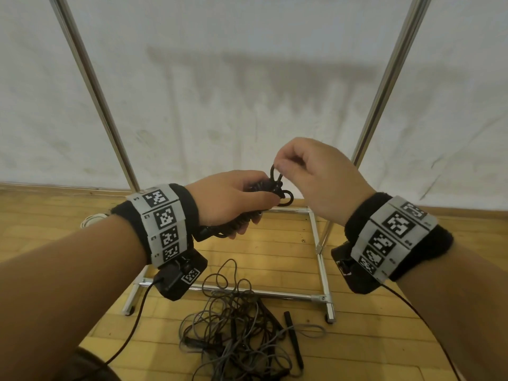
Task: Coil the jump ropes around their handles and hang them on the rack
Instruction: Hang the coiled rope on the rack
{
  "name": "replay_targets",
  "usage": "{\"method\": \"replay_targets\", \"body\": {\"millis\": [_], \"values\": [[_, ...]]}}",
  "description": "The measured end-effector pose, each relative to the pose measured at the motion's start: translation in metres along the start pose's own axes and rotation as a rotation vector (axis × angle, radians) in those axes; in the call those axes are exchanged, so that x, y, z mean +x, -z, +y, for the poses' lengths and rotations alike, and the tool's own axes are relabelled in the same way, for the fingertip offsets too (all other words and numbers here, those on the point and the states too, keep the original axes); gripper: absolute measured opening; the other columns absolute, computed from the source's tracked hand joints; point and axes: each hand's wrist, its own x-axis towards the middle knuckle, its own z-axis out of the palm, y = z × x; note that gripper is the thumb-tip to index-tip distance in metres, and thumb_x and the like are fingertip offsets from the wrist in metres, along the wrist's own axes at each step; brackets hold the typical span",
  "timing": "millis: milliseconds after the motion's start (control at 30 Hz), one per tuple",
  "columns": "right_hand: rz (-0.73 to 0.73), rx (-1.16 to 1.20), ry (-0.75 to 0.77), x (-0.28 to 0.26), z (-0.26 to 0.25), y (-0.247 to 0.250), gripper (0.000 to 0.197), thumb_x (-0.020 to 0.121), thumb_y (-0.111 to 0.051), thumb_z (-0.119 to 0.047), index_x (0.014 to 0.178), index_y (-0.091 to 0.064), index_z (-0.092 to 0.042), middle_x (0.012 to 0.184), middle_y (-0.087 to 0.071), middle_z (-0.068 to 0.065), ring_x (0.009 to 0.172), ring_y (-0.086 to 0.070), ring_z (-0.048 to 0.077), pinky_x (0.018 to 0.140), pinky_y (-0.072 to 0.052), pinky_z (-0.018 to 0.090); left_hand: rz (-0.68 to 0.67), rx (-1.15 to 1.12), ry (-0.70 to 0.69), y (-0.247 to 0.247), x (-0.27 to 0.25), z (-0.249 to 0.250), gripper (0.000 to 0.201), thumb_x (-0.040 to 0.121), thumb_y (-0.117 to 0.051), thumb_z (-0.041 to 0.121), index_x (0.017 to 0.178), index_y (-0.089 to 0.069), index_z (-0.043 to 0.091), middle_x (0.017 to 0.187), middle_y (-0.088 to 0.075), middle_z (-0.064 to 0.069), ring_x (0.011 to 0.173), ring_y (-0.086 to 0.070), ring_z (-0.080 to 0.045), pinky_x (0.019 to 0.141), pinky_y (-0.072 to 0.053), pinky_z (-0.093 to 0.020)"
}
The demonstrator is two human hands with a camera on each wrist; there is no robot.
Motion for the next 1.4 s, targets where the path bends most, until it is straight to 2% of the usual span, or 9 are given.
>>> {"method": "replay_targets", "body": {"millis": [100, 233, 367, 600, 733, 933, 1200, 1333, 1400], "values": [[0.09, 0.201, -0.114, 0.002, -0.004, 0.006, 0.017, 0.105, -0.051, -0.024, 0.096, -0.062, -0.032, 0.089, -0.069, -0.012, 0.078, -0.065, -0.001, 0.066, -0.051, 0.011, 0.035, 0.049, -0.023, -0.004, -0.001, -0.002, 0.01, 0.096, -0.067, 0.049, 0.086, -0.065, 0.046, 0.082, -0.073, -0.004, 0.06, -0.067, -0.025, 0.056, -0.057, -0.037], [0.058, 0.542, -0.287, 0.004, -0.008, 0.009, 0.016, 0.105, -0.047, -0.009, 0.106, -0.064, -0.009, 0.083, -0.073, 0.0, 0.067, -0.067, 0.011, 0.064, -0.057, 0.027, 0.093, 0.031, -0.035, -0.009, -0.002, -0.006, 0.009, 0.092, -0.069, 0.052, 0.093, -0.067, 0.043, 0.091, -0.077, -0.003, 0.072, -0.076, -0.025, 0.07, -0.065, -0.05], [-0.02, 0.67, -0.386, 0.0, -0.009, 0.004, 0.023, 0.098, -0.049, -0.002, 0.113, -0.061, -0.014, 0.078, -0.066, 0.005, 0.062, -0.058, 0.015, 0.057, -0.048, 0.031, 0.076, 0.034, -0.022, -0.017, -0.004, -0.01, 0.019, 0.084, -0.082, 0.048, 0.092, -0.065, 0.044, 0.1, -0.079, 0.002, 0.088, -0.081, -0.022, 0.078, -0.066, -0.05], [-0.029, 0.908, -0.432, 0.003, -0.013, 0.005, 0.026, 0.097, -0.048, 0.001, 0.117, -0.061, -0.008, 0.065, -0.055, 0.003, 0.054, -0.039, 0.016, 0.052, -0.029, 0.031, 0.083, 0.027, -0.055, -0.022, -0.004, 0.003, 0.047, 0.076, -0.081, 0.063, 0.105, -0.06, 0.033, 0.072, -0.072, 0.005, 0.065, -0.075, -0.022, 0.062, -0.063, -0.04], [-0.014, 1.031, -0.482, 0.001, -0.016, 0.015, 0.017, 0.098, -0.046, 0.002, 0.109, -0.055, -0.008, 0.064, -0.05, 0.005, 0.054, -0.035, 0.017, 0.053, -0.026, 0.031, 0.14, 0.028, -0.052, -0.031, -0.004, 0.004, 0.05, 0.08, -0.063, 0.077, 0.092, -0.064, 0.028, 0.067, -0.061, 0.009, 0.06, -0.063, -0.015, 0.06, -0.061, -0.039], [0.184, 1.176, -0.556, 0.0, -0.01, 0.033, 0.019, 0.096, -0.047, 0.005, 0.096, -0.043, -0.014, 0.064, -0.049, 0.006, 0.056, -0.033, 0.016, 0.054, -0.025, 0.03, 0.242, 0.298, -0.099, -0.035, -0.005, -0.001, 0.022, 0.098, -0.062, 0.057, 0.092, -0.059, 0.036, 0.073, -0.073, 0.009, 0.057, -0.072, -0.008, 0.054, -0.057, -0.022], [0.309, 1.193, -0.565, 0.002, -0.009, 0.049, 0.032, 0.098, -0.044, 0.005, 0.074, -0.04, -0.017, 0.062, -0.048, 0.008, 0.051, -0.03, 0.015, 0.054, -0.02, 0.029, 0.269, 0.184, -0.174, -0.039, -0.005, 0.015, 0.025, 0.084, -0.055, 0.081, 0.081, -0.055, 0.056, 0.072, -0.071, 0.017, 0.056, -0.073, -0.011, 0.053, -0.056, -0.022], [0.244, 1.201, -0.542, -0.005, -0.013, 0.029, 0.005, 0.102, -0.05, -0.007, 0.099, -0.053, -0.01, 0.069, -0.055, 0.006, 0.057, -0.04, 0.017, 0.056, -0.034, 0.031, 0.221, -0.105, -0.079, -0.05, -0.006, 0.012, 0.038, 0.081, -0.056, 0.076, 0.082, -0.064, 0.04, 0.071, -0.065, 0.004, 0.063, -0.067, -0.022, 0.067, -0.06, -0.041], [0.169, 1.178, -0.528, -0.009, -0.008, 0.026, 0.022, 0.102, -0.057, -0.021, 0.115, -0.06, -0.004, 0.085, -0.064, 0.009, 0.068, -0.056, 0.023, 0.064, -0.046, 0.036, 0.208, -0.236, -0.052, -0.045, -0.007, 0.012, 0.04, 0.086, -0.058, 0.064, 0.096, -0.068, 0.027, 0.079, -0.066, -0.001, 0.07, -0.066, -0.025, 0.073, -0.06, -0.046]]}}
